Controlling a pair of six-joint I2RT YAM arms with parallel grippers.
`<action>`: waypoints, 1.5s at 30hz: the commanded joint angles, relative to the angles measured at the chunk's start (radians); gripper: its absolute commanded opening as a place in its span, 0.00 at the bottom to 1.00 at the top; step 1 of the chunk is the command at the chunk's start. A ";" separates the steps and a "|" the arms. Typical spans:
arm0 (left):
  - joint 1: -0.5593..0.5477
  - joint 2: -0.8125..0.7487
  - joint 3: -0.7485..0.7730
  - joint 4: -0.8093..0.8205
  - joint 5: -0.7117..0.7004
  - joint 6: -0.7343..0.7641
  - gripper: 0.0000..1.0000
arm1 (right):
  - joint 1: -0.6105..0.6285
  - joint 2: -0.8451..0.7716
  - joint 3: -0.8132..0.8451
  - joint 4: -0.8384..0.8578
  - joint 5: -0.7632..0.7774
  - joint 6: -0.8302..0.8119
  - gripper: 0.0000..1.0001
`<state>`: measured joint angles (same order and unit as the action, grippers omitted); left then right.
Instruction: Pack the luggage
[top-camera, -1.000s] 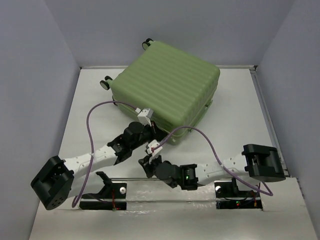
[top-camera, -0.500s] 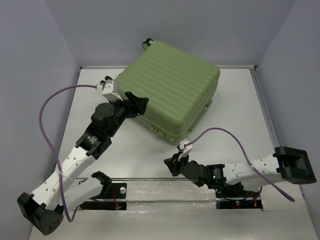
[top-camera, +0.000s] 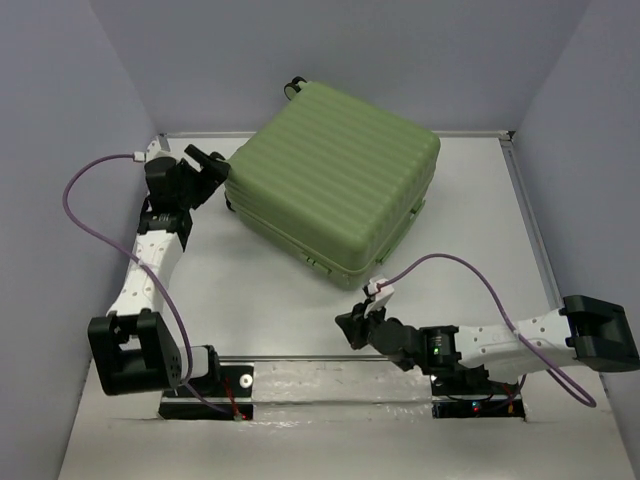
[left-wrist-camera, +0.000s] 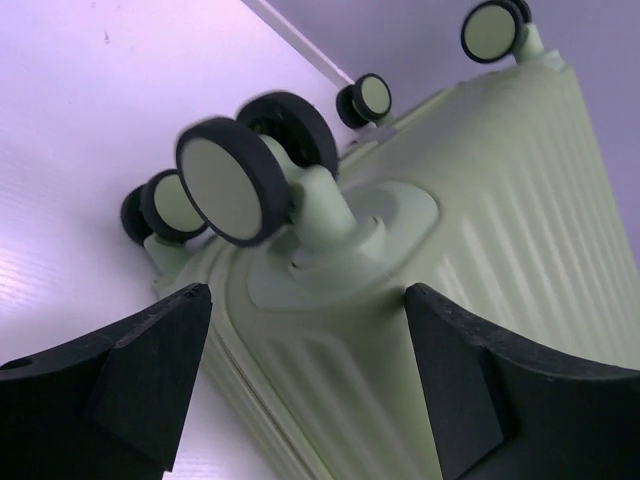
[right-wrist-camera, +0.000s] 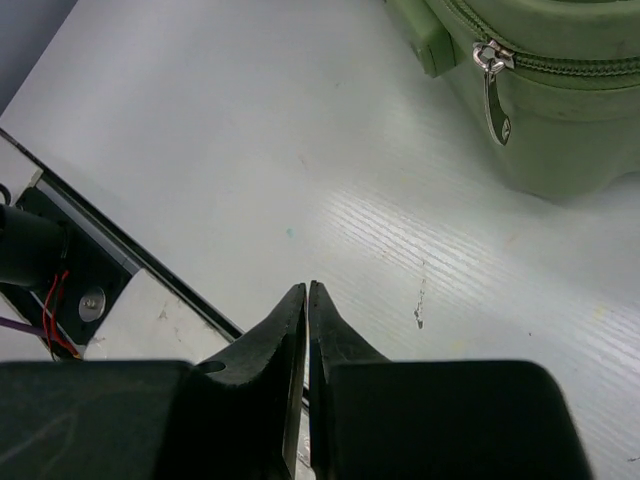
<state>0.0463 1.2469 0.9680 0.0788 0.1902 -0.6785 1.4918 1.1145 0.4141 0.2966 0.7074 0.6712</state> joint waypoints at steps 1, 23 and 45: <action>0.049 0.100 0.112 0.108 0.113 -0.058 0.91 | -0.001 -0.001 -0.006 0.007 -0.008 0.031 0.10; 0.061 0.313 0.178 0.271 0.160 -0.199 0.92 | -0.001 0.077 0.008 0.026 -0.049 0.071 0.11; 0.090 0.394 0.164 0.365 0.181 -0.339 0.92 | -0.001 0.062 -0.001 0.013 -0.060 0.084 0.11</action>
<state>0.1246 1.6306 1.1118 0.3740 0.3450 -0.9802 1.4914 1.1915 0.4103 0.2955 0.6350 0.7387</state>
